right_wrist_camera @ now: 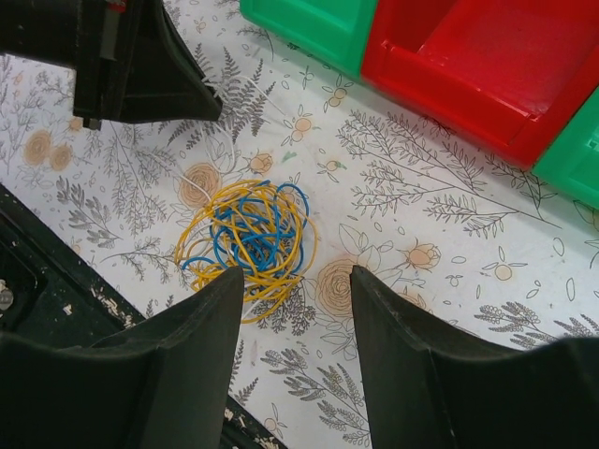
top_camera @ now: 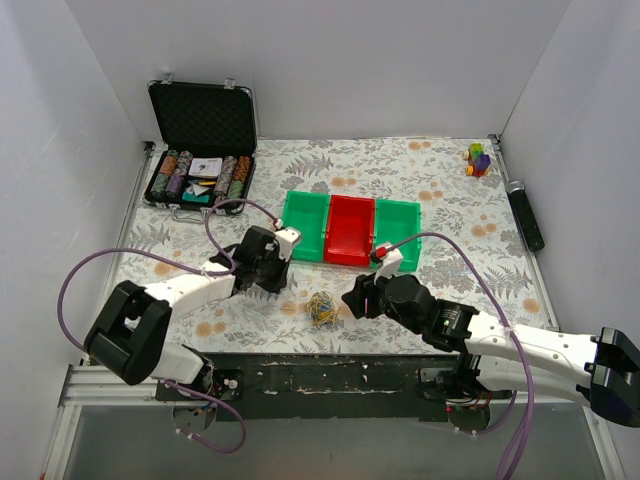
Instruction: Untangle the cables
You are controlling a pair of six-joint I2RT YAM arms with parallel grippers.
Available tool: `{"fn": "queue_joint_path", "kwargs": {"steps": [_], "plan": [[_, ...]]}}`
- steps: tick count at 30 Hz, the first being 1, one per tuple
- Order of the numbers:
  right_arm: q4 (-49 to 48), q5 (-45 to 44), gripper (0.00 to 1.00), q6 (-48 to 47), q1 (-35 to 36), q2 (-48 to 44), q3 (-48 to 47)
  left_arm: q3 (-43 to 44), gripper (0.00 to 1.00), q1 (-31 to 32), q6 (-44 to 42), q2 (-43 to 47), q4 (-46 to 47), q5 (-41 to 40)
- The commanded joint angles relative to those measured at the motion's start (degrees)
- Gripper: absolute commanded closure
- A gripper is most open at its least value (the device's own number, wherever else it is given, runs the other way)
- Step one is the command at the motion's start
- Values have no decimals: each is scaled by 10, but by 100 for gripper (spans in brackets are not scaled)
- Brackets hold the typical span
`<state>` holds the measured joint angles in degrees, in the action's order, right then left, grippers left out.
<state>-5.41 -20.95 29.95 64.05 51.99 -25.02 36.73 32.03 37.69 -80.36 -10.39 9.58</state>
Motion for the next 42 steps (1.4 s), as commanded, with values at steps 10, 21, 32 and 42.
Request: {"fn": "queue_joint_path", "kwargs": {"steps": [10, 21, 32, 42], "plan": [[-10, -13, 42, -2, 0, -8, -20, 258, 100, -2, 13, 108, -132, 14], [-1, -22, 42, 1, 2, -23, -17, 361, 100, -6, -19, 37, -88, -10], [-7, -20, 43, 1, 2, -17, -17, 411, 100, -14, -67, 2, -46, -38], [-10, -23, 43, 4, 2, -19, -14, 389, 100, -19, -109, -23, 5, -56]]}}
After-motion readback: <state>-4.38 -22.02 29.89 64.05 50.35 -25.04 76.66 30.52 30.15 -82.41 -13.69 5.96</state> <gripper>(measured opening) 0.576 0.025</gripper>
